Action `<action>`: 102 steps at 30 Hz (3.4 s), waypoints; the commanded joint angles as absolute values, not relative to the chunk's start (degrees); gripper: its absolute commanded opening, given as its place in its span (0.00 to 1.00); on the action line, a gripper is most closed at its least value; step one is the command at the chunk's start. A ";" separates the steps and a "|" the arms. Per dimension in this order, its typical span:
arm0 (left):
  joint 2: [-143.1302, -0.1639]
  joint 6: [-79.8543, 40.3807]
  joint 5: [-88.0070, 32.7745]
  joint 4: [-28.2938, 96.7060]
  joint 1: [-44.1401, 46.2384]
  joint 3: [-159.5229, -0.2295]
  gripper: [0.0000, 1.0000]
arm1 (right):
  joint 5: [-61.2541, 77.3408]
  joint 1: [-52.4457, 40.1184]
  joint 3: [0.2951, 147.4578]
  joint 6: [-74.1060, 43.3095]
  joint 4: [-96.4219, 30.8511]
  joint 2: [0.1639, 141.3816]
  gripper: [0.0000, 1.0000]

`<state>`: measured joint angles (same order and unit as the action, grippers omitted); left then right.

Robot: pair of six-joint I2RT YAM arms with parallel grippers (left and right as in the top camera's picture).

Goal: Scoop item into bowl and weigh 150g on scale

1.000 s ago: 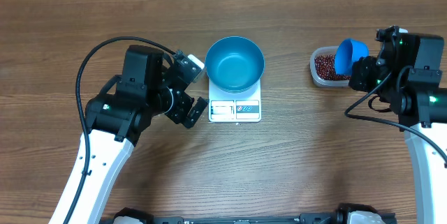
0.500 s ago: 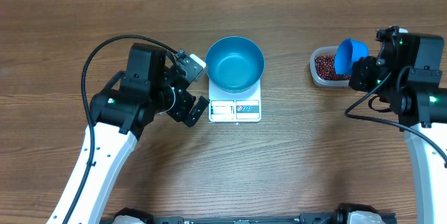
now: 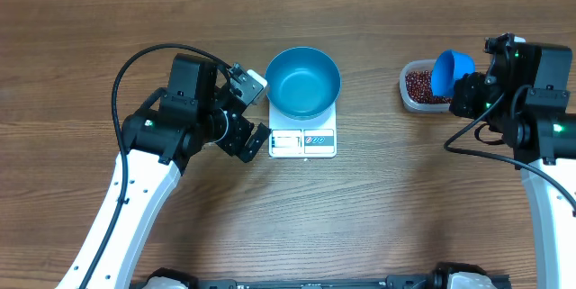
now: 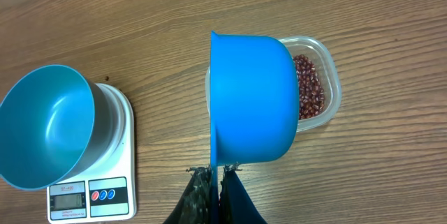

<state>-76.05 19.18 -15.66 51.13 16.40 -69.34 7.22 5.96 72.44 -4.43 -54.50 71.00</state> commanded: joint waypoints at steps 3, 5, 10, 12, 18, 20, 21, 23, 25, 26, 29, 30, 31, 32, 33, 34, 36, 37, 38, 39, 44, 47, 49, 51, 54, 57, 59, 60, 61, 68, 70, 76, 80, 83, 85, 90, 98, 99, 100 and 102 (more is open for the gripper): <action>-76.44 18.17 -16.51 50.92 16.53 -69.12 1.00 | 7.14 6.17 74.37 -3.99 -54.13 70.87 0.04; -76.44 18.17 -16.51 50.92 16.53 -69.12 1.00 | 7.14 6.17 74.37 -3.99 -54.13 70.87 0.04; -76.44 18.17 -16.51 50.92 16.53 -69.12 1.00 | 7.14 6.17 74.37 -3.99 -54.13 70.85 0.04; -76.44 18.17 -16.51 50.92 16.53 -69.12 1.00 | 7.16 6.17 74.37 -3.99 -54.11 70.87 0.04; -76.44 18.17 -16.51 50.92 16.53 -69.12 1.00 | 7.18 6.17 74.37 -3.99 -52.90 70.98 0.04; -76.44 18.17 -16.51 50.92 16.53 -69.12 1.00 | 8.01 6.17 74.37 -3.99 -51.79 71.07 0.04; -76.44 18.17 -16.51 50.92 16.53 -69.12 1.00 | 8.21 6.17 74.37 -3.99 -51.59 71.18 0.04; -76.44 18.17 -16.51 50.92 16.53 -69.12 1.00 | 7.94 6.17 74.37 -3.31 -51.48 71.53 0.04; -76.44 18.17 -16.49 50.92 16.53 -69.12 1.00 | 6.79 6.20 74.37 -2.46 -50.41 72.34 0.04; -76.44 18.17 -16.51 50.92 16.53 -69.12 1.00 | 6.39 6.20 74.37 -2.46 -49.84 72.69 0.04; -76.44 18.17 -16.51 50.92 16.53 -69.12 1.00 | 6.02 6.20 74.35 -0.49 -47.05 74.94 0.04; -76.44 18.17 -16.51 50.92 16.53 -69.12 1.00 | 6.00 6.20 74.35 -0.10 -46.22 75.81 0.04; -76.44 18.17 -16.49 50.92 16.53 -69.12 1.00 | 5.98 6.20 74.35 0.40 -45.67 76.64 0.04; -76.44 18.17 -16.51 50.92 16.53 -69.12 1.00 | 5.61 6.17 74.32 0.78 -45.39 77.78 0.04; -76.44 18.17 -16.51 50.92 16.53 -69.12 1.00 | 4.10 6.17 74.32 0.80 -45.52 79.18 0.04; -76.44 18.17 -16.51 50.92 16.53 -69.12 1.00 | 3.07 6.20 74.32 1.02 -45.63 79.92 0.04; -76.44 18.15 -16.51 50.92 16.53 -69.12 1.00 | -0.91 6.20 74.32 1.52 -45.76 82.83 0.04; -76.44 18.17 -16.51 50.92 16.53 -69.12 1.00 | -1.52 6.17 74.32 2.00 -45.78 83.48 0.04; -76.44 18.17 -16.51 50.92 16.53 -69.12 1.00 | -2.61 6.17 74.32 2.04 -45.82 84.25 0.04; -76.44 18.17 -16.51 50.94 16.53 -69.12 1.00 | -4.47 6.20 74.32 2.04 -46.00 85.12 0.04; -76.44 18.17 -16.51 50.92 16.53 -69.12 1.00 | -6.35 6.20 74.15 5.04 -46.37 88.64 0.04; -76.44 18.17 -16.51 50.92 16.53 -69.12 1.00 | -9.89 6.20 74.15 5.02 -46.30 90.74 0.04; -76.44 18.17 -16.51 50.92 16.53 -69.12 1.00 | -10.52 6.20 74.15 5.02 -46.09 91.33 0.04; -76.44 18.17 -16.51 50.92 16.53 -69.12 1.00 | -10.48 6.17 74.02 4.99 -46.02 91.55 0.04; -76.44 18.17 -16.51 50.92 16.53 -69.12 1.00 | -10.20 6.17 72.90 4.95 -45.50 91.55 0.04; -76.44 18.17 -16.51 50.92 16.53 -69.12 1.00 | -7.84 6.17 72.71 4.95 -45.78 91.90 0.04; -76.44 18.17 -16.49 50.92 16.53 -69.12 1.00 | -5.78 6.17 72.71 4.78 -46.26 92.25 0.04; -76.44 18.17 -16.51 50.94 16.53 -69.12 1.00 | -4.71 6.17 72.71 4.78 -46.65 92.40 0.04; -76.44 18.17 -16.51 50.92 16.53 -69.12 1.00 | -3.99 6.17 72.71 4.78 -46.89 92.58 0.04; -76.44 18.17 -16.51 50.92 16.53 -69.12 1.00 | 2.87 6.17 72.71 4.29 -49.17 95.44 0.04; -76.44 18.17 -16.51 50.92 16.53 -69.12 1.00 | 3.38 6.17 72.71 3.14 -49.19 95.48 0.04; -76.44 18.17 -16.51 50.92 16.53 -69.12 1.00 | 6.33 6.17 72.71 2.83 -50.02 95.50 0.04; -76.44 18.17 -16.51 50.92 16.53 -69.12 1.00 | 8.29 6.17 72.71 2.83 -50.39 95.50 0.04; -76.44 18.17 -16.51 50.92 16.53 -69.12 1.00 | 9.56 6.17 72.71 2.85 -50.52 95.50 0.04; -76.44 18.17 -16.51 50.92 16.53 -69.12 1.00 | 10.02 6.17 72.71 2.85 -50.48 95.50 0.04; -76.44 18.17 -16.51 50.92 16.53 -69.12 1.00 | 10.66 6.17 72.71 2.83 -50.57 95.98 0.04; -76.44 18.17 -16.51 50.92 16.53 -69.12 1.00 | 13.19 6.17 72.69 2.55 -50.68 99.15 0.04; -76.44 18.17 -16.51 50.92 16.53 -69.12 1.00 | 13.21 6.17 72.71 2.13 -50.65 99.15 0.04; -76.44 18.17 -16.51 50.92 16.53 -69.12 1.00 | 13.58 6.20 72.71 1.50 -50.52 99.15 0.04; -76.44 18.17 -16.51 50.92 16.53 -69.12 1.00 | 15.40 6.20 72.71 1.52 -50.43 99.13 0.04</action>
<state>-76.05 19.18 -15.66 51.09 16.40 -69.34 11.90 6.02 72.69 2.37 -51.09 98.28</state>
